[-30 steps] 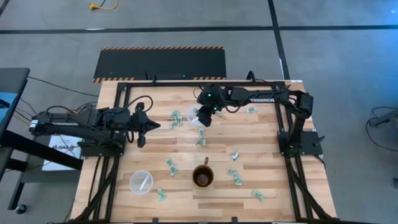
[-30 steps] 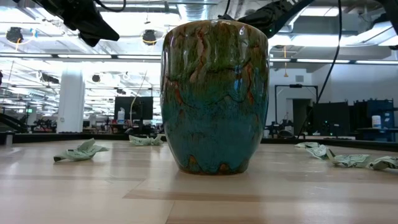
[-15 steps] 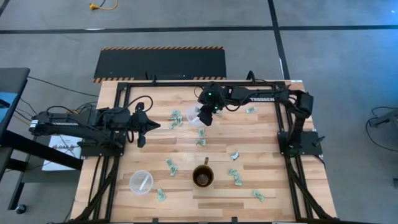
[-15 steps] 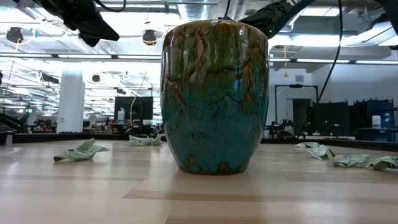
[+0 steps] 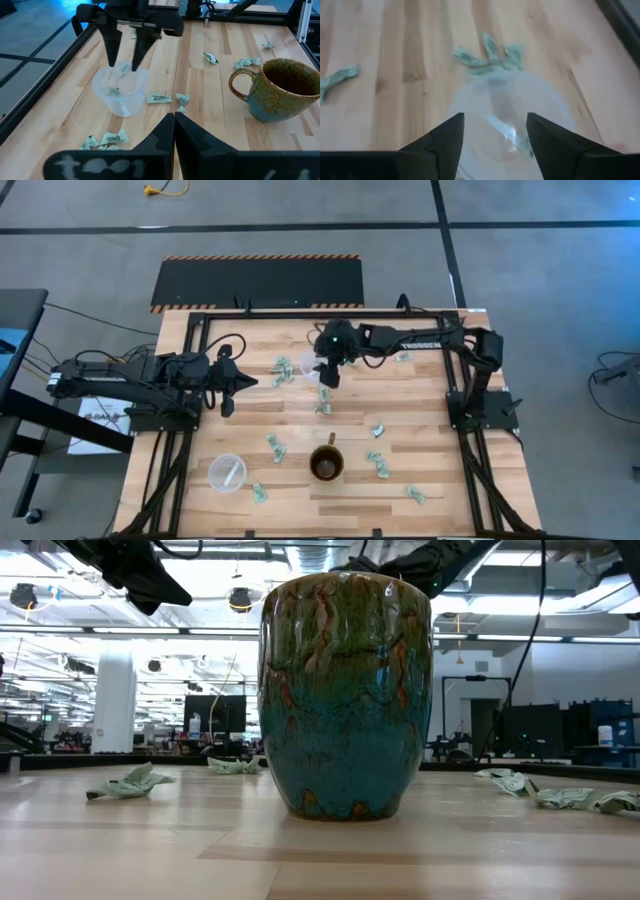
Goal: Pick and place items into bin
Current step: Put the stevia packet into the top transparent bin
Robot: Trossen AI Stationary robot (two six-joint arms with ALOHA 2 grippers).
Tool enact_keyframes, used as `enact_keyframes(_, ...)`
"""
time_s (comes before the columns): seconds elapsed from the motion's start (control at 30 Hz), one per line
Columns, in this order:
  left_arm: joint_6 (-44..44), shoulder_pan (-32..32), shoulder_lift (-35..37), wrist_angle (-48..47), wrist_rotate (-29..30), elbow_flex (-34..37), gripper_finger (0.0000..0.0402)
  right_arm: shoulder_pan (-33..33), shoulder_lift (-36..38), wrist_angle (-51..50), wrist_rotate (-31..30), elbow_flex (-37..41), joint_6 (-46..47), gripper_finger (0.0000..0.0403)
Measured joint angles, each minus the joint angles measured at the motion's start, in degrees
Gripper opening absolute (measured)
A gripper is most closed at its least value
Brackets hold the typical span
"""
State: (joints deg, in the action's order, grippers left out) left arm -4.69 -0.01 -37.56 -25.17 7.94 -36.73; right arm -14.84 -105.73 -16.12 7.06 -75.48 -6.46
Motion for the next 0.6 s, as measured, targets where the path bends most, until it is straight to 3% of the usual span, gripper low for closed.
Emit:
enact_keyframes(0.1, -0.01, 0.0, -0.01, -0.01, 0.01, 0.0, 0.0, 1.35, 0.0, 0.35, -3.59, 0.0, -1.98, 0.0197)
enact_keyframes(0.27, -0.01, -0.01, -0.01, 0.01, 0.01, 0.0, 0.0, 1.21, 2.45, -4.33, -4.27, -0.01, 0.2, 0.0181)
enact_keyframes(0.6, -0.02, 0.0, -0.02, -0.04, 0.0, 0.0, 0.0, 10.0, 14.95, -33.13, -4.17, 0.0, 18.68, 0.0166)
